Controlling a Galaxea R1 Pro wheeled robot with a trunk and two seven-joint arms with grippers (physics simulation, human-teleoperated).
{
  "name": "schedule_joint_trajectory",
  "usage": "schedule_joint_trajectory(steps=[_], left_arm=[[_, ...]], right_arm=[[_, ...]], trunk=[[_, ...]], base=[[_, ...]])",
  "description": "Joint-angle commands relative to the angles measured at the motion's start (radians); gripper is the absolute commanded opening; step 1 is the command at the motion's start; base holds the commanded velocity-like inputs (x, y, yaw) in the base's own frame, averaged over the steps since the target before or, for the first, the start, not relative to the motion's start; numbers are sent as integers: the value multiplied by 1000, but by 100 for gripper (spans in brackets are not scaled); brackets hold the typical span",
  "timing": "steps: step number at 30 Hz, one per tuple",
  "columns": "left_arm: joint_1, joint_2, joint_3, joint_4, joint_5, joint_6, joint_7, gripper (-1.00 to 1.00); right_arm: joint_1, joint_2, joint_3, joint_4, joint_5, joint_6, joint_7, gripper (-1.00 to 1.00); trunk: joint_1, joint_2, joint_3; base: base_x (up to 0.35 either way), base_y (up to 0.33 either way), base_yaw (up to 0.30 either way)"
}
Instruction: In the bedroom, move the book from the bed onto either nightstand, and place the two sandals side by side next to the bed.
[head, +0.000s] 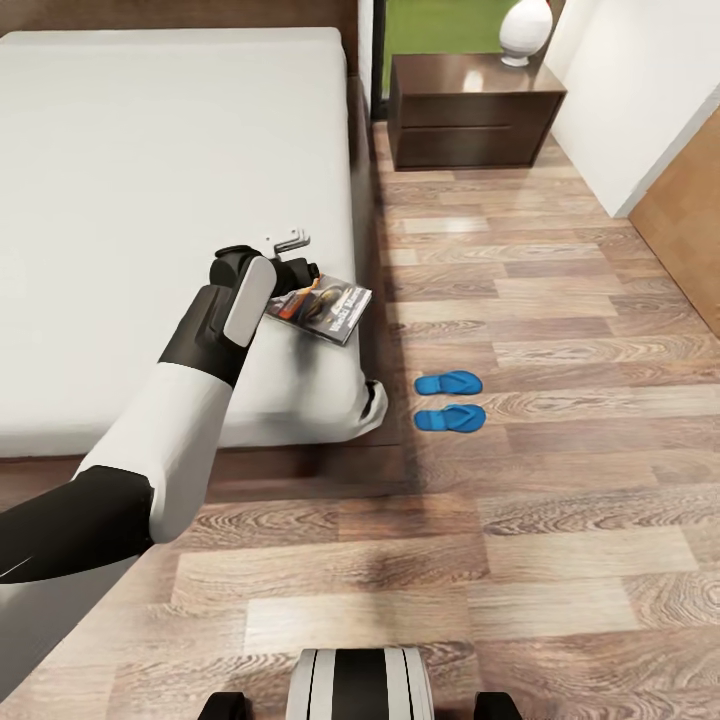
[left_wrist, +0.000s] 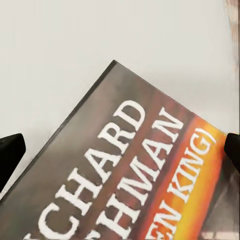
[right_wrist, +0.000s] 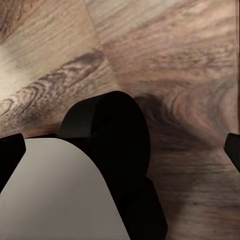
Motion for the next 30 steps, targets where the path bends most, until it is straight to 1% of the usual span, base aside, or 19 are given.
schedule_joint_trajectory(steps=[1, 7, 12, 16, 30], left_arm=[[0, 0, -2, -1, 14, 1, 9, 100], [0, 0, 0, -1, 14, 1, 10, 100], [0, 0, 19, -1, 14, 1, 9, 100], [0, 0, 28, -1, 15, 1, 9, 100], [2, 0, 30, -1, 13, 1, 11, 100]], right_arm=[[-1, 0, 8, 1, -7, -4, 2, 100], [-1, -1, 8, 1, -7, -4, 2, 100], [-1, -1, 8, 1, -7, -4, 2, 100], [-1, 0, 8, 1, -7, -4, 2, 100], [-1, 0, 8, 1, -7, -4, 2, 100]], trunk=[[0, 0, -1], [0, 0, -1], [0, 0, -1], [0, 0, -1], [0, 0, -1]], base=[[0, 0, -197], [0, 0, -62], [0, 0, -6], [0, 0, -1], [0, 0, 0]])
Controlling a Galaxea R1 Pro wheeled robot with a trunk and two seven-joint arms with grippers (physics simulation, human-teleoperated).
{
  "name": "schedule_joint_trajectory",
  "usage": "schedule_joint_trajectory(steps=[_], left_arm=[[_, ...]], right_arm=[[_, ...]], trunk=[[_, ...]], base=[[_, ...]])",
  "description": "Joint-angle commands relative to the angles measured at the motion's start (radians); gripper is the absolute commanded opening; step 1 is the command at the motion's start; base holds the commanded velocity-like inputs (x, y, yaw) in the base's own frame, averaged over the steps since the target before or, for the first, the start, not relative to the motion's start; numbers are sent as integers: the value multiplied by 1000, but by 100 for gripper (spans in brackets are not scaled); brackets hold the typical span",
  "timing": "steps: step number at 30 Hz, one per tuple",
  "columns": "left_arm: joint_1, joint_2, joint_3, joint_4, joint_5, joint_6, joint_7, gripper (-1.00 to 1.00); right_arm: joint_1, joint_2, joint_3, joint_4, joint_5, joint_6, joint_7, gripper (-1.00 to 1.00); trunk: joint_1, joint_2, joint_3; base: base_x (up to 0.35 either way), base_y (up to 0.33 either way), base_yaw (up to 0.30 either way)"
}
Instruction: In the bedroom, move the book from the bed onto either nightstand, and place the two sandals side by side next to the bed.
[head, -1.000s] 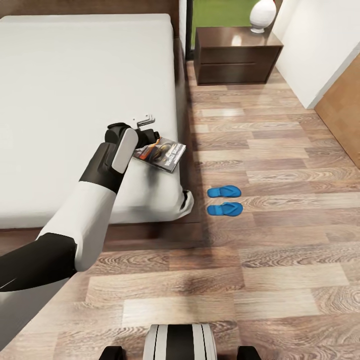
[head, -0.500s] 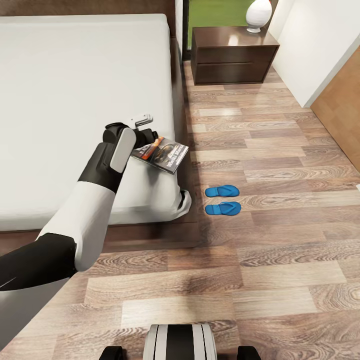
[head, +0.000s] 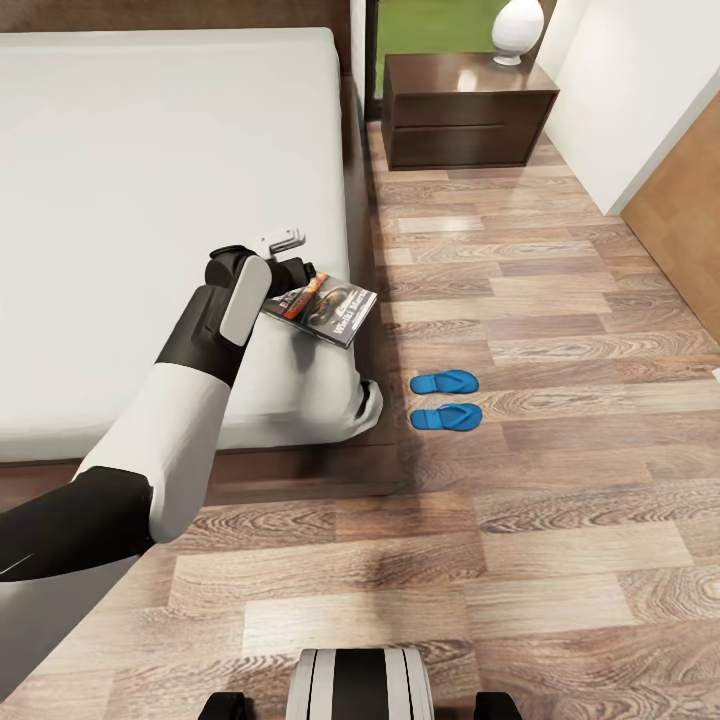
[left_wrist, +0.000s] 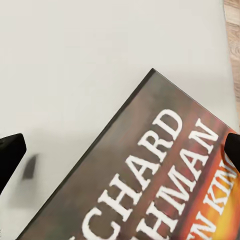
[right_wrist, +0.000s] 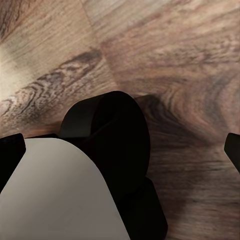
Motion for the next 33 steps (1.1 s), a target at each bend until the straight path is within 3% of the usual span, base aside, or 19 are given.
schedule_joint_trajectory(steps=[1, 5, 33], left_arm=[[-1, 0, -2, -1, 13, 2, 11, 100], [0, 0, -2, 0, 13, 2, 11, 100], [1, 0, -2, -1, 13, 2, 12, 100]], right_arm=[[0, 0, 8, 1, -7, -4, 2, 100], [-1, 0, 8, 1, -7, -4, 2, 100], [0, -2, 7, 2, -7, -5, 1, 100]], trunk=[[0, 0, -1], [0, 0, -1], [-107, 196, 87]], base=[[0, 0, 0], [0, 0, 0], [0, 0, 0]])
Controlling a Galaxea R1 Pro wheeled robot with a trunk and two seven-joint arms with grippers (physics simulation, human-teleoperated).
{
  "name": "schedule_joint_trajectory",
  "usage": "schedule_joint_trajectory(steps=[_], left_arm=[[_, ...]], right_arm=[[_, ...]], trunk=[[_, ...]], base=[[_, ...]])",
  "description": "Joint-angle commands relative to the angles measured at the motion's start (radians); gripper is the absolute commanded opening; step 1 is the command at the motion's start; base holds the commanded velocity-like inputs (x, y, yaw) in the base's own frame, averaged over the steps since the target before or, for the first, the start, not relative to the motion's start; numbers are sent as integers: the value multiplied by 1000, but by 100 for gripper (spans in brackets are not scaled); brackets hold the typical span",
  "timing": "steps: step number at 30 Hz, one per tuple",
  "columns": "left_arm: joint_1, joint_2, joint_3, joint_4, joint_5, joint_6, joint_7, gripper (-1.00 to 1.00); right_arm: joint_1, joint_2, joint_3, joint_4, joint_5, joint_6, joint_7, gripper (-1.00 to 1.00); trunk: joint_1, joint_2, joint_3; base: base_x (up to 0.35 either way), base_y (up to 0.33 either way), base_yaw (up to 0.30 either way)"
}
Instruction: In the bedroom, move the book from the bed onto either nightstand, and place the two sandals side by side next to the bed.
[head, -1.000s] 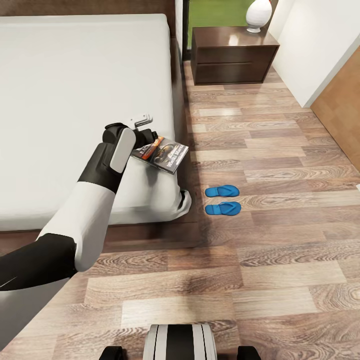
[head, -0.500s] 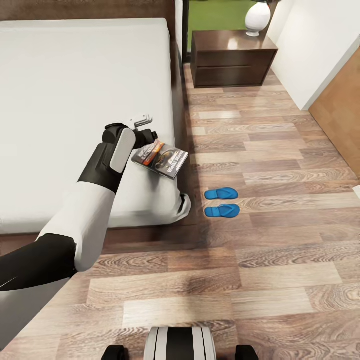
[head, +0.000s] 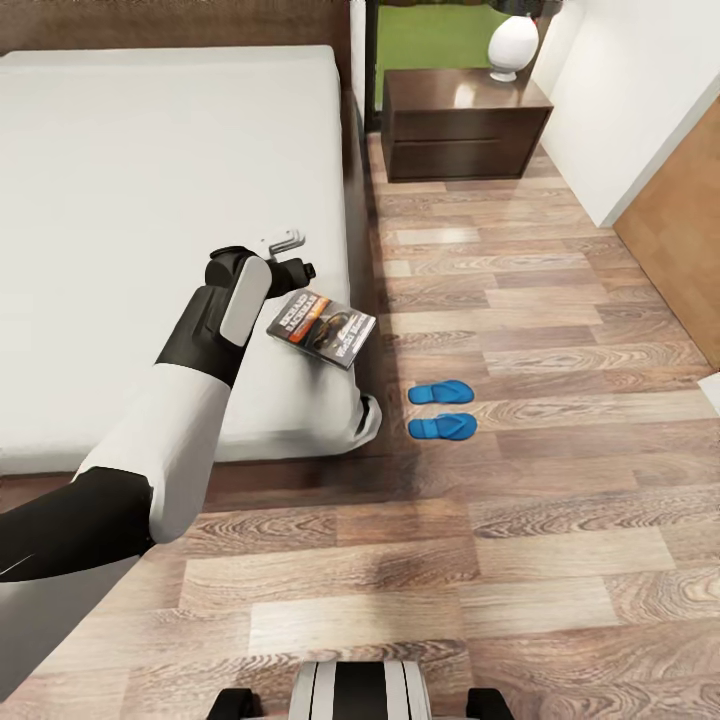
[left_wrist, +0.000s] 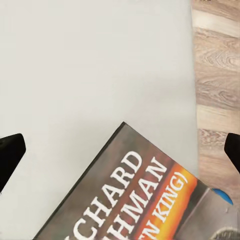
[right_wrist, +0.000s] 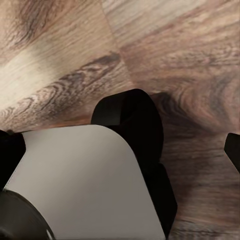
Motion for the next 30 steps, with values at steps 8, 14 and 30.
schedule_joint_trajectory(steps=[8, 14, 30], left_arm=[[0, 0, -2, -1, 11, 2, 10, 100], [0, 0, -2, 0, 11, 2, 10, 100], [0, 0, -2, 1, 13, 3, 9, 100]], right_arm=[[0, 0, 9, 1, -10, -4, 3, 100], [0, 0, 9, 0, -10, -4, 3, 100], [0, 0, 7, 0, -10, -4, -1, 100]], trunk=[[-31, 56, 25], [-54, 98, 43], [-115, 210, 94]], base=[[0, 0, 0], [0, 0, 0], [0, 0, 0]])
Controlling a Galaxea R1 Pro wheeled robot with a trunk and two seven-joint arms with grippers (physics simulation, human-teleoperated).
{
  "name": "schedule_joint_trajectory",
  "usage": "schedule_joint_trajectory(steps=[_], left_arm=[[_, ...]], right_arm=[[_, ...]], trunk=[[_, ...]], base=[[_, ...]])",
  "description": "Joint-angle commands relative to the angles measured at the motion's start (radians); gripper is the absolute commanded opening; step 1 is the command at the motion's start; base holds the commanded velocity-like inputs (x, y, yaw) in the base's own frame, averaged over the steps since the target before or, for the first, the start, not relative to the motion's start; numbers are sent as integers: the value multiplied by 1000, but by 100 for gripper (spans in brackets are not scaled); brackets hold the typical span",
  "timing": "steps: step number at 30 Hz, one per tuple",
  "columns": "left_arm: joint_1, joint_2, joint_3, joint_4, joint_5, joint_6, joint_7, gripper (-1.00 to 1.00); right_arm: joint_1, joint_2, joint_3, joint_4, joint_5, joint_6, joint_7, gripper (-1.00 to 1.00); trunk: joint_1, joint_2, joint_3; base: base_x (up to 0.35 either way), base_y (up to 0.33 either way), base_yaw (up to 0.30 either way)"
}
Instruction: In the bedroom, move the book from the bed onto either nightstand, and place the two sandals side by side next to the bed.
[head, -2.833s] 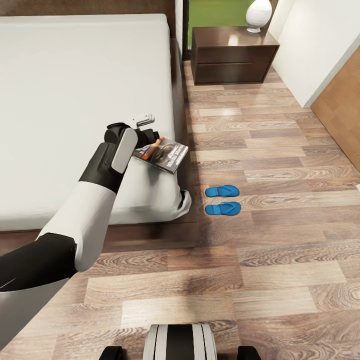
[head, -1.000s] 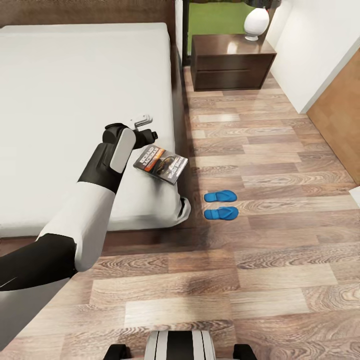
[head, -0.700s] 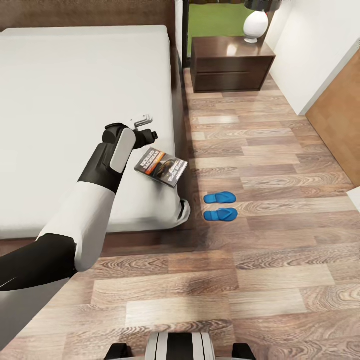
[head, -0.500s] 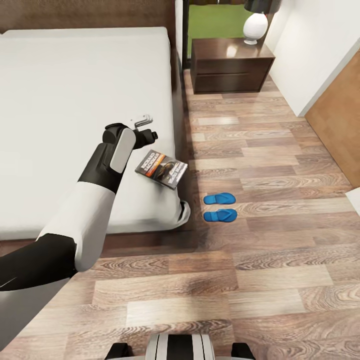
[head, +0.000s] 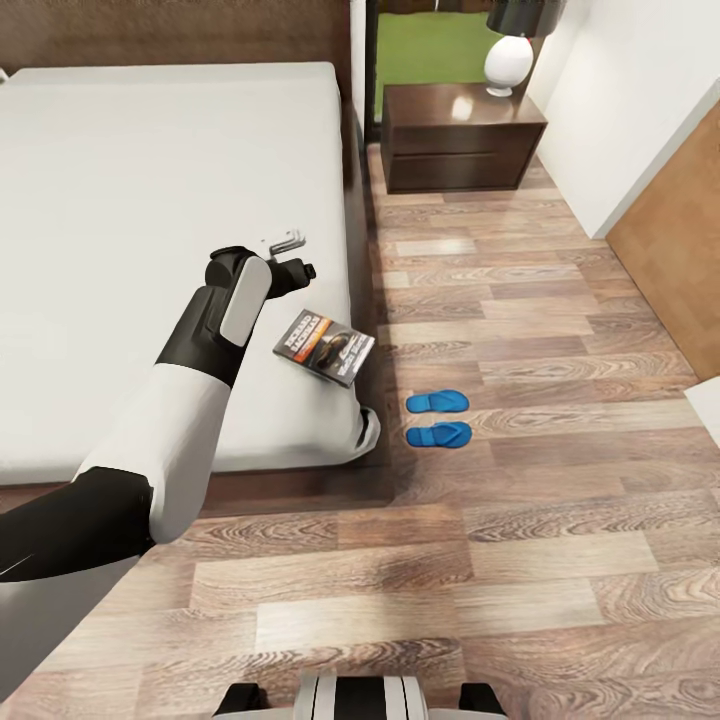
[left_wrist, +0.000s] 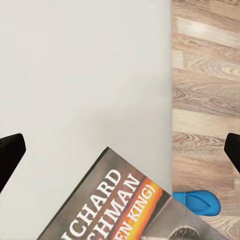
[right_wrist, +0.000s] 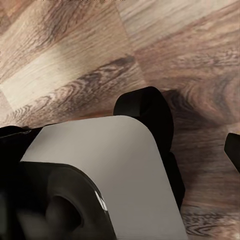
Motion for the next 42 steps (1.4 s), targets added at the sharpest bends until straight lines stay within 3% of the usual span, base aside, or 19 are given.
schedule_joint_trajectory(steps=[1, 16, 25, 28, 32, 36, 39, 42], left_arm=[[0, 0, -2, -1, 11, 2, 10, 100], [1, -1, -2, 0, 22, 6, 10, 100], [3, 0, -2, 2, 125, 9, 4, 100], [5, 12, -2, 6, 194, 27, -1, 100], [16, 40, -2, 14, 332, 44, -51, 100], [27, 64, -3, 40, 416, 48, -122, 100], [34, 71, -3, 73, 448, 48, -205, 100], [36, 74, -2, 80, 454, 48, -225, 100]], right_arm=[[0, 0, 8, 1, -7, -4, 2, 100], [-1, 0, 8, 0, -7, -4, 5, 100], [0, 0, 8, 0, -7, -4, 5, 100], [0, 0, 8, 0, -7, -4, 5, 100], [0, 0, 8, 0, -7, -4, 5, 100], [-1, 0, 8, 0, -7, -4, 5, 100], [-1, 0, 8, 0, -7, -4, 5, 100], [0, 0, 8, 1, -7, -4, 5, 100]], trunk=[[-4, 7, 3], [-61, 112, 50], [-96, 175, 78], [-107, 196, 87], [-123, 224, 100], [-138, 252, 112], [-150, 273, 122], [-161, 294, 131]], base=[[0, 0, 0], [0, 0, 0], [0, 0, 0], [0, 0, 0], [0, 0, 0], [0, 0, 0], [0, 0, 0], [0, 0, 0]])
